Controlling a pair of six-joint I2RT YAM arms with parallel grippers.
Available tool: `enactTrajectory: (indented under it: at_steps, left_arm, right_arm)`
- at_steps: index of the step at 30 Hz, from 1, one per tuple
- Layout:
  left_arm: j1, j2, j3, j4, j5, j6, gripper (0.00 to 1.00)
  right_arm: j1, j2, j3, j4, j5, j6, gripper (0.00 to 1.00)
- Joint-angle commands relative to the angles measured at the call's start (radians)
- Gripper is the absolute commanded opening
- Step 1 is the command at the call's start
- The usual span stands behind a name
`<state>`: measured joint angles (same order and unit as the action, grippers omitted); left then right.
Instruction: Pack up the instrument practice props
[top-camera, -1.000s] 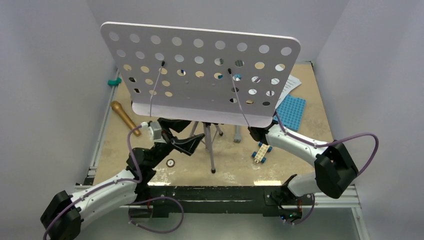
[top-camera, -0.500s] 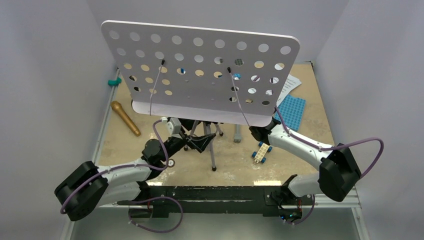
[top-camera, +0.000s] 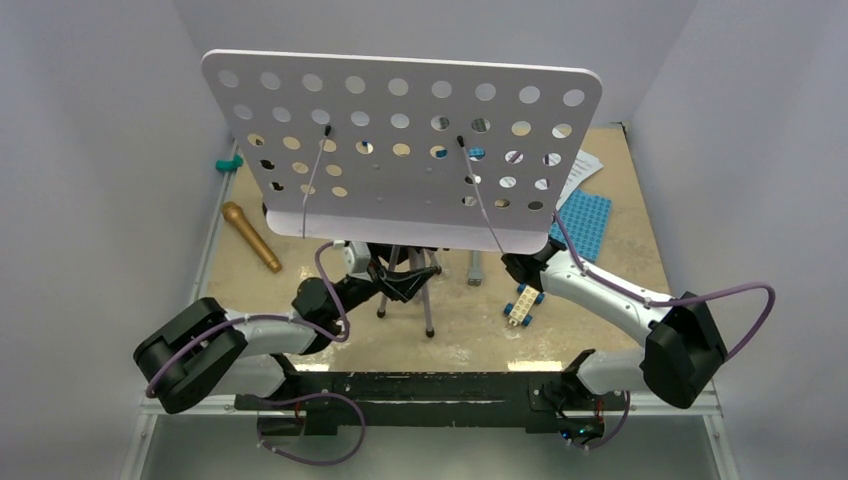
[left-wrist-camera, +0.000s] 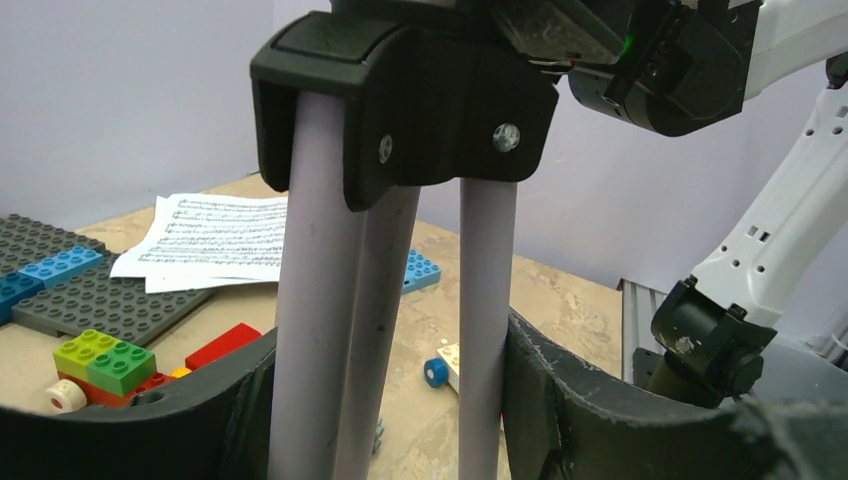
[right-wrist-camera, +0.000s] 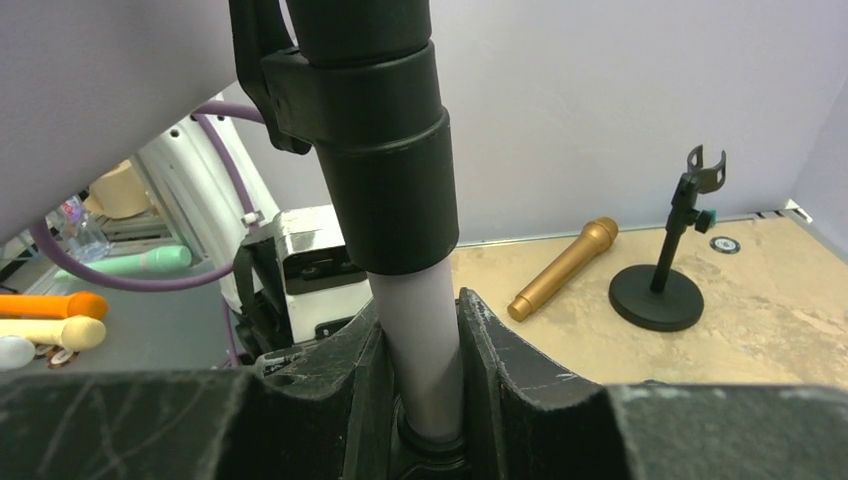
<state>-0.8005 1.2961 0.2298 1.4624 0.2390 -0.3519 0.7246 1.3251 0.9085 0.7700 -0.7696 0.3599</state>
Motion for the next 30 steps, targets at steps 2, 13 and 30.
enactTrajectory:
  at_steps: [2,13,30]
  left_arm:
    - [0.003,-0.101,-0.012,-0.182,-0.054,0.017,0.44]
    - [0.004,-0.325,0.042,-0.486,-0.020,0.024,0.75]
    - [-0.001,-0.264,-0.046,-0.432,-0.029,-0.041,0.52]
  right_arm:
    - [0.004,-0.002,0.008,-0.188,-0.004,0.055,0.00]
    - [0.005,-0.024,0.060,-0.037,-0.008,0.181,0.00]
    - [0.004,0.008,0.049,0.008,-0.063,0.228,0.49]
